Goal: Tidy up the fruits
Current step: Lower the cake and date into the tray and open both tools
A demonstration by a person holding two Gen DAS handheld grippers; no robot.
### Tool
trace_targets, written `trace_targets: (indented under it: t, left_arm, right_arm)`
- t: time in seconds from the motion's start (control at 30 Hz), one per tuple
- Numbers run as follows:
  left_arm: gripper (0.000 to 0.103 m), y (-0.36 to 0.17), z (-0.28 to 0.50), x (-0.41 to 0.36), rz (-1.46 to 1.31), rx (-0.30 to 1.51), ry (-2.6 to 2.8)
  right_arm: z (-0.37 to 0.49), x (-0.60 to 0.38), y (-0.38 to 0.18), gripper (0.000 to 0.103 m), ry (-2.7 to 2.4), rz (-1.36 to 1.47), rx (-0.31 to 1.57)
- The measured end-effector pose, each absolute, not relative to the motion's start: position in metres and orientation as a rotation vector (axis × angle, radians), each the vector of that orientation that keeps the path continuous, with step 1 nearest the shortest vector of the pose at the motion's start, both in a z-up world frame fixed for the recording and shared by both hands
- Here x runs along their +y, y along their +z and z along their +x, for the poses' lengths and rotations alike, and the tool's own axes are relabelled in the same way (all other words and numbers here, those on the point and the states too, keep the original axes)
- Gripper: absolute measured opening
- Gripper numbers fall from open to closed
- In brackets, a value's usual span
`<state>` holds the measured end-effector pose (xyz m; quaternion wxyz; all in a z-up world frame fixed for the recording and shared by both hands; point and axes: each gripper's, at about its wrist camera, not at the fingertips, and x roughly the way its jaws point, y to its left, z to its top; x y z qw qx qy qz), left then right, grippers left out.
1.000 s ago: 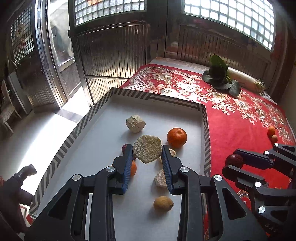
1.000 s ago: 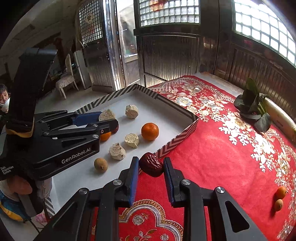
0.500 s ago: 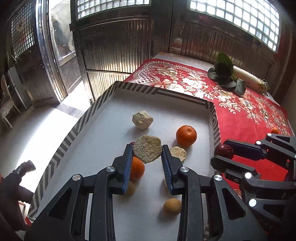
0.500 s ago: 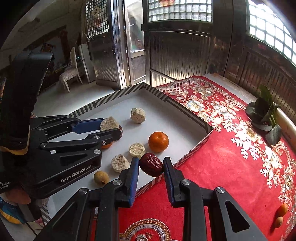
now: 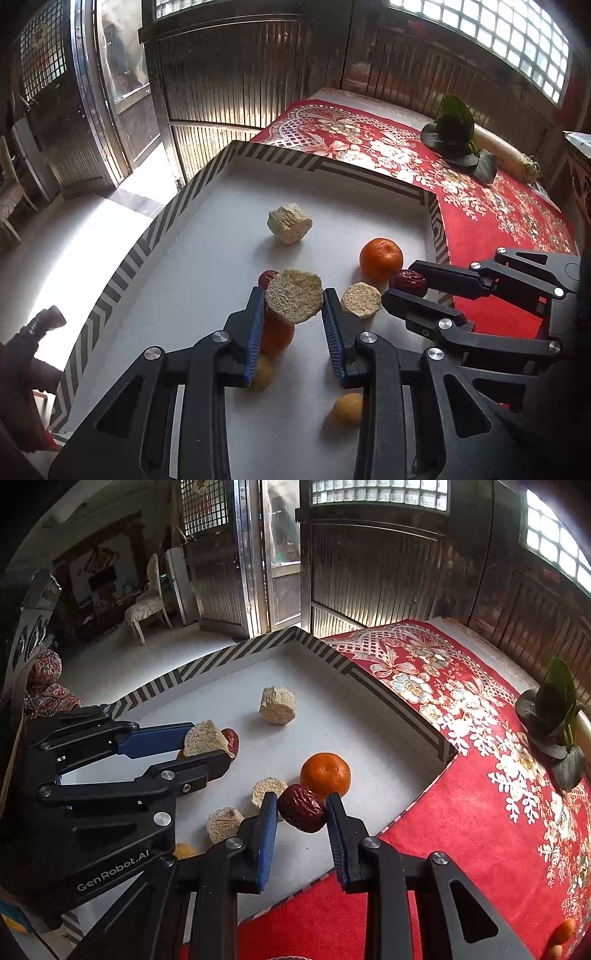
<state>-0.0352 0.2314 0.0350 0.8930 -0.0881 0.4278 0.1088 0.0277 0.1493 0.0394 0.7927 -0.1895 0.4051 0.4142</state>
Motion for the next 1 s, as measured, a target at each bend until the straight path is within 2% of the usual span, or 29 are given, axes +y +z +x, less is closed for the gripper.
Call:
trace_targets:
  t: [0.27, 0.33, 0.53, 0.63, 0.7, 0.73, 1.0]
  left_arm:
    - [0.030, 0.035, -0.034, 0.232, -0.164, 0.896, 0.238]
    - [0.031, 0.034, -0.034, 0.232, -0.165, 0.897, 0.244]
    - [0.032, 0.034, -0.033, 0.229, -0.142, 0.901, 0.255]
    - [0.044, 0.035, -0.034, 0.228, -0.145, 0.895, 0.263]
    - [0.059, 0.038, -0.035, 0.228, -0.154, 0.882, 0.264]
    - [0.061, 0.040, -0.036, 0.227, -0.160, 0.874, 0.263]
    - [0.062, 0.057, -0.042, 0.198, -0.136, 0.818, 0.222]
  right_arm:
    - [0.031, 0.149, 0.034, 0.026, 0.900, -0.390, 0.880]
    - [0.032, 0.148, 0.033, 0.031, 0.890, -0.383, 0.876]
    - [0.028, 0.145, 0.038, 0.032, 0.877, -0.380, 0.875]
    - [0.024, 0.137, 0.044, 0.032, 0.859, -0.364, 0.858]
    - [0.022, 0.129, 0.049, 0.033, 0.847, -0.346, 0.848]
    - [0.021, 0.124, 0.052, 0.033, 0.844, -0.329, 0.841]
    - [0.007, 0.080, 0.068, 0.037, 0.792, -0.278, 0.803]
